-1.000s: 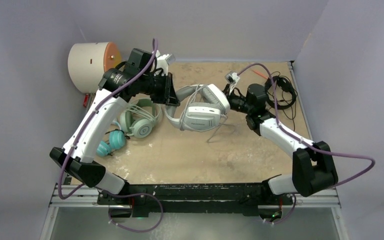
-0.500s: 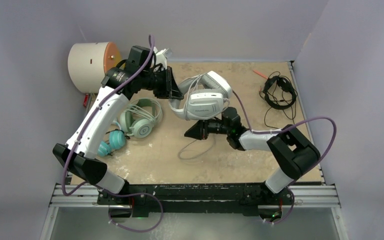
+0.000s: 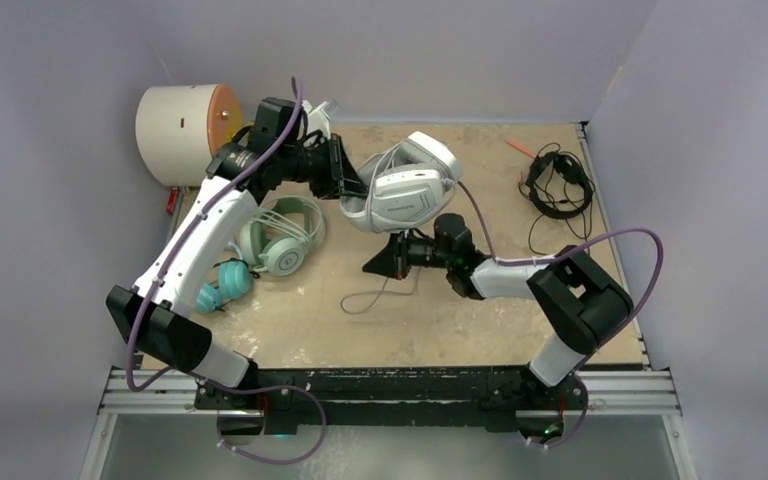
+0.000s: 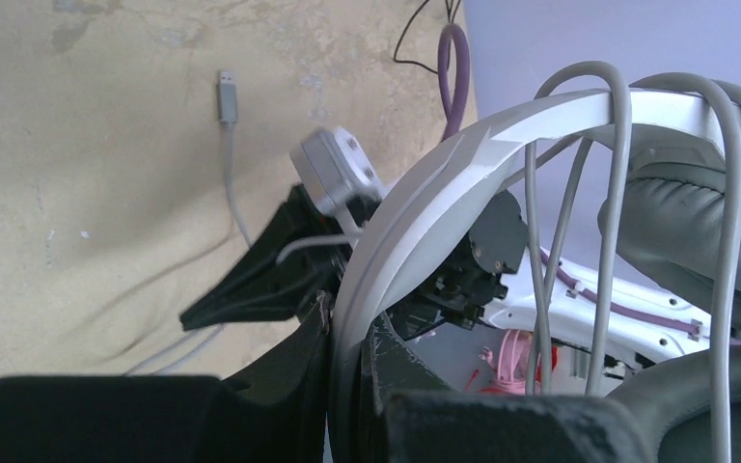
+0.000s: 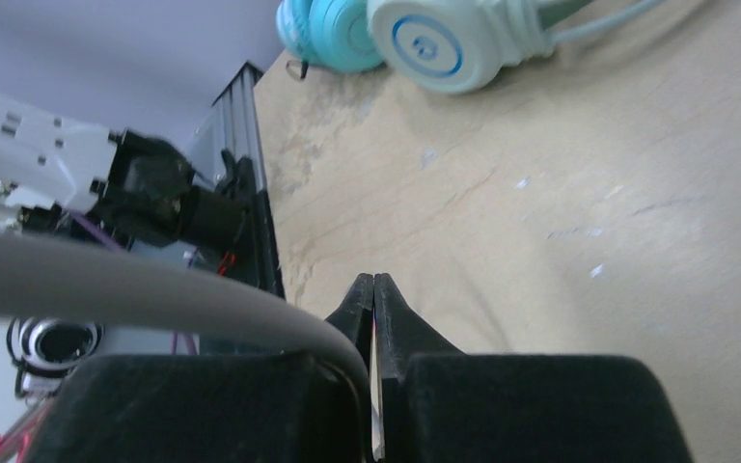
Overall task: Wrap the headphones
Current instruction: Wrap the headphones cable around the headphones.
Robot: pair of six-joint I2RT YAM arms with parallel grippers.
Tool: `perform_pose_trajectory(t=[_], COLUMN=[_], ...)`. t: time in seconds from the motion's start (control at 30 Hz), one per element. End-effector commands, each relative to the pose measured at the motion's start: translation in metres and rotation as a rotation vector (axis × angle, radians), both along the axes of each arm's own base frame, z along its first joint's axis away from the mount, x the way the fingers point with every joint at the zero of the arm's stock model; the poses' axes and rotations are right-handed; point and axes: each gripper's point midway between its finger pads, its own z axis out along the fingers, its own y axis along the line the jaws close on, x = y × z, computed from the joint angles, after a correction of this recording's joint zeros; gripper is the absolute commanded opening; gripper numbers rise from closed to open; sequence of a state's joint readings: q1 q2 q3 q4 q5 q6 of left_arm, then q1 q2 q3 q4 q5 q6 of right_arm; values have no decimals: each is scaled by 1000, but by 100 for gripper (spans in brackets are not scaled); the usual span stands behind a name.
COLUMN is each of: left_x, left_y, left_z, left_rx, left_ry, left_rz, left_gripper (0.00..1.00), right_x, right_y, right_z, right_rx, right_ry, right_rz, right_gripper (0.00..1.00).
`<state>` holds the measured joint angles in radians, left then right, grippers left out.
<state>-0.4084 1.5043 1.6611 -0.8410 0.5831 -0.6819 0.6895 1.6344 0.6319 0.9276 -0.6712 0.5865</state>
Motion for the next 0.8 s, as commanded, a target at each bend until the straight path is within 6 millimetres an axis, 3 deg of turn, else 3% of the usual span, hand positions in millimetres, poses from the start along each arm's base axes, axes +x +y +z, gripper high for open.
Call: perform_pose_trajectory(t=[0.0, 0.13, 0.33, 0.47, 0.6, 0.77], left_x=[-16, -20, -18, -12, 1, 13], left_y=[-9, -7, -2, 1, 6, 5], left_z=[61, 66, 66, 70, 66, 65], left_rx=[-170, -164, -150, -152, -136, -171], left_ry=[-117, -135, -141, -158, -160, -150], left_rz=[-58, -59, -49, -27, 28, 66], left_gripper=[0, 0, 0, 0, 0, 0], right_x=[36, 56, 84, 92, 78, 44], right_y=[5, -7, -49, -56, -47, -23], right_z=[24, 23, 2, -11, -14, -9], right_rx=[23, 42, -1, -34, -40, -48], right_ry=[-3, 42, 114, 124, 127, 98], right_rz=[-20, -57, -181, -225, -186, -90], right_gripper=[1, 0, 0, 0, 0, 0])
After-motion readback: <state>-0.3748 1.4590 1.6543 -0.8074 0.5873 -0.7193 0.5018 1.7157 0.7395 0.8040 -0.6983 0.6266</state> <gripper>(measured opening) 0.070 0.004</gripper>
